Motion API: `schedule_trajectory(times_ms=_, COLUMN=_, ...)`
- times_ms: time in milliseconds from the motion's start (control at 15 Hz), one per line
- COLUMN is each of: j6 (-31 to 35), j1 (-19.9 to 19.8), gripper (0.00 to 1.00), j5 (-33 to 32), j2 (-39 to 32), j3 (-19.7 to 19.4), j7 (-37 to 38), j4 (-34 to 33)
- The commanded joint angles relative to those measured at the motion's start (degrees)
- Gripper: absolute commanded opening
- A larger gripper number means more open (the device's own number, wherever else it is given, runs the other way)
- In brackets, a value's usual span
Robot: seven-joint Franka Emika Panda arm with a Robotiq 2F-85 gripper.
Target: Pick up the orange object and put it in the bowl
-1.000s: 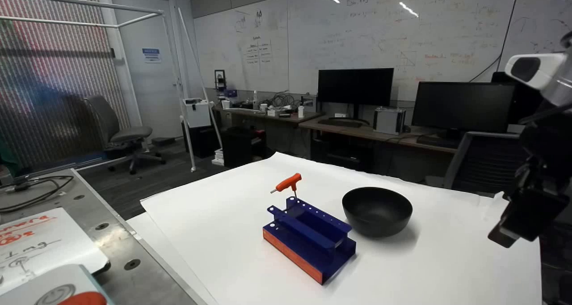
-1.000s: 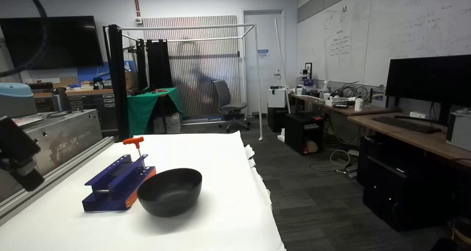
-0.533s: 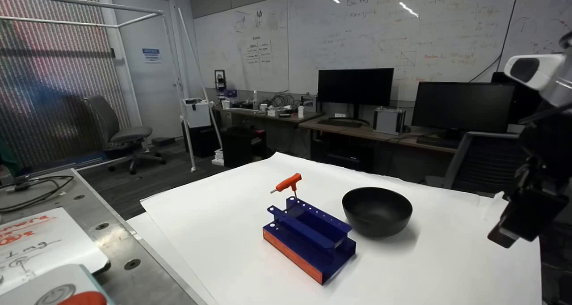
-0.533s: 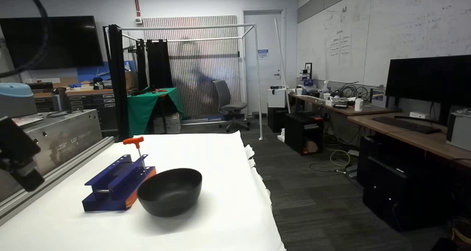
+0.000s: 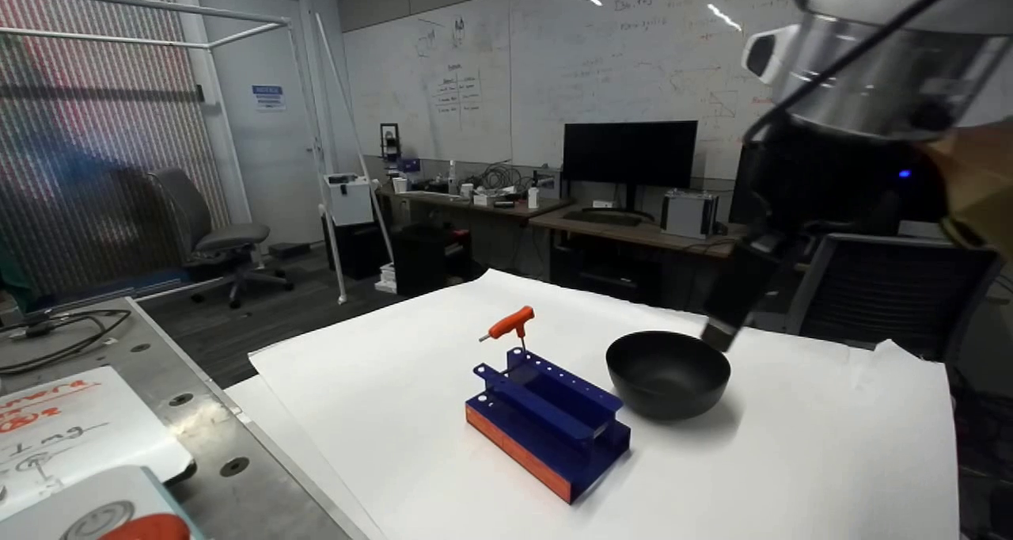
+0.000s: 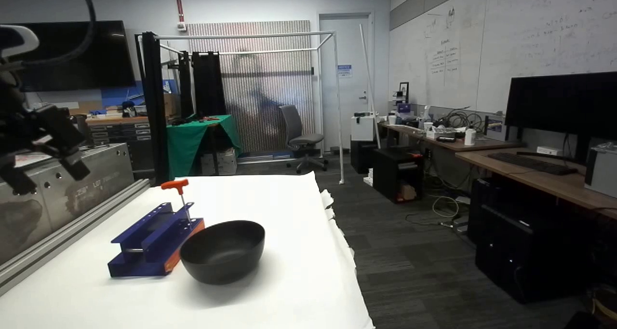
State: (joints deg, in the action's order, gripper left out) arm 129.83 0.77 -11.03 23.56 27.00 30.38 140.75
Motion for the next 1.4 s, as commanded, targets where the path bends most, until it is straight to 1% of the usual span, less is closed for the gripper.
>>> schedule_trajectory(times_ms=0, j6=0.0, j1=-2.6, gripper=1.0, j5=-7.4, j2=-12.2, j3=1.4, j7=12.3, j4=-11.8)
schedule_trajectory(times_ms=133, j6=-1.3, j1=-1.6, gripper=1.0, j5=-11.9, j2=-17.5, j3=0.5, j7=21.6, j4=-16.6)
schedule_trajectory(times_ms=200, j6=-1.5, j1=-4.3, gripper=1.0, j5=-13.1, j2=-19.9, j3=3.1, j7=25.9, j4=-18.8)
schedule_trajectory(times_ms=267, j6=-2.3, j1=0.2, gripper=1.0, j5=-15.4, j2=-22.5, j3=-1.1, j7=30.1, j4=-20.7)
schedule_trajectory(times_ms=333, j6=-3.1, j1=-3.3, gripper=1.0, j5=-16.8, j2=-25.0, j3=2.5, j7=34.6, j4=-23.0)
schedule_trajectory(times_ms=400, j6=-4.5, j1=2.3, gripper=1.0, j5=-18.7, j2=-27.5, j3=-2.6, j7=38.7, j4=-25.1)
schedule_trajectory(times_ms=467, j6=-5.4, j1=3.8, gripper=1.0, j5=-20.0, j2=-30.1, j3=-3.6, j7=43.1, j4=-27.3)
schedule_trajectory(times_ms=600, j6=-6.5, j1=7.7, gripper=1.0, j5=-19.4, j2=-34.7, j3=-6.8, j7=49.4, j4=-31.8)
schedule_trajectory(times_ms=733, j6=-5.0, j1=11.0, gripper=1.0, j5=-18.0, j2=-38.4, j3=-10.3, j7=54.4, j4=-35.5)
schedule_trajectory(times_ms=1000, j6=-2.0, j1=15.6, gripper=1.0, j5=-17.2, j2=-44.0, j3=-16.2, j7=63.7, j4=-41.5)
schedule_trajectory(times_ms=1333, j6=0.5, j1=18.4, gripper=1.0, j5=-18.1, j2=-46.1, j3=-22.0, j7=75.0, j4=-45.1)
